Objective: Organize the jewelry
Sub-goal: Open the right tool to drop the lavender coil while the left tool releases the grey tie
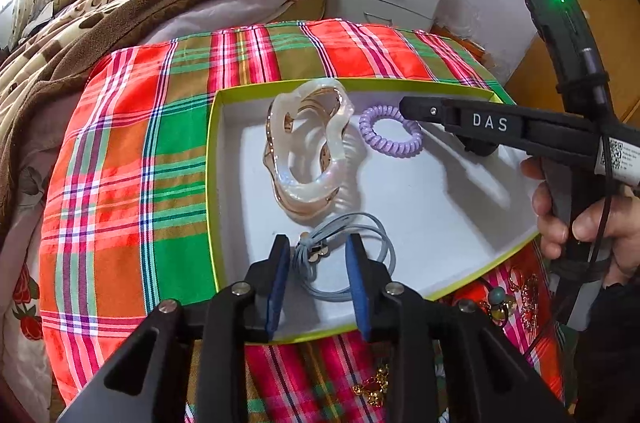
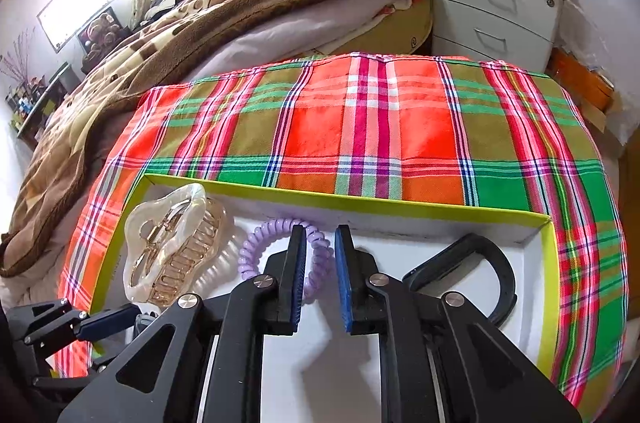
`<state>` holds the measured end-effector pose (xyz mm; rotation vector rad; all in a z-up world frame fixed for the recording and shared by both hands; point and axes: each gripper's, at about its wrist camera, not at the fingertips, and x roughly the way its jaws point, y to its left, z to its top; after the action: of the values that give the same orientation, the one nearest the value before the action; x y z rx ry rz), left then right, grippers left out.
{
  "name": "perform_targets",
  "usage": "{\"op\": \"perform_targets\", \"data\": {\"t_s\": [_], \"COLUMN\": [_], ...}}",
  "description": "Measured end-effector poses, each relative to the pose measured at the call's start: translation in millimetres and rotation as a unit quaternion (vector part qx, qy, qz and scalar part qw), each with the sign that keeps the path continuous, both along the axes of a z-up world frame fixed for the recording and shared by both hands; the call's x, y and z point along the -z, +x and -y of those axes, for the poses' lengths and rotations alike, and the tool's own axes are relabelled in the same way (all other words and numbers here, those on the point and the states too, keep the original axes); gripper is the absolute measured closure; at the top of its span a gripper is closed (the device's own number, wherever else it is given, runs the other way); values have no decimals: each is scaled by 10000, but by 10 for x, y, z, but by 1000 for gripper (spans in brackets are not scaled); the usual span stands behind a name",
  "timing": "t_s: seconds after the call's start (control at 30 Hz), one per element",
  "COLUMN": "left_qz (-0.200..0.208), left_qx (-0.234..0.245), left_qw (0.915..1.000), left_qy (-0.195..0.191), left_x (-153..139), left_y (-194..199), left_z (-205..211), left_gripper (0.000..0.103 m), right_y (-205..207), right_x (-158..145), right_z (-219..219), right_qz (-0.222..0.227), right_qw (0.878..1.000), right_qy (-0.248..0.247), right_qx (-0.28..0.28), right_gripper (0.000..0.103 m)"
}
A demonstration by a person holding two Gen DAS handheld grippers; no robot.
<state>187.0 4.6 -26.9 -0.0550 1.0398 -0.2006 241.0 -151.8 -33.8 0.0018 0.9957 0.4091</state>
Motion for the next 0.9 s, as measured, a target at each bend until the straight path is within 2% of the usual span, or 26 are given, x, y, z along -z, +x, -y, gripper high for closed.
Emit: {"op": "perform_targets", "data": {"t_s": [0.13, 0.27, 0.47, 0.9], "left_qz": [20, 97, 277, 538], "left_qx": [-56, -93, -81, -87], "left_qw": [10000, 9999, 9995, 9982], "left_qy": [-7, -11, 99, -233], "left_x": [-24, -80, -210, -372], "left_y": [-22, -66, -199, -626], "left_z": [-14, -27, -7, -138], "left_gripper": [67, 64, 61, 61], "right_y": [-32, -133, -342, -1053], "right_x": [-30, -91, -243, -458], "right_z": [11, 32, 95, 405], "right_qz": [29, 117, 332, 742], "right_qw": [10000, 9999, 9992, 9955], "right_qy": [27, 112, 228, 456], "right_qx": [12, 11, 64, 385], "right_gripper": [86, 70, 70, 69]}}
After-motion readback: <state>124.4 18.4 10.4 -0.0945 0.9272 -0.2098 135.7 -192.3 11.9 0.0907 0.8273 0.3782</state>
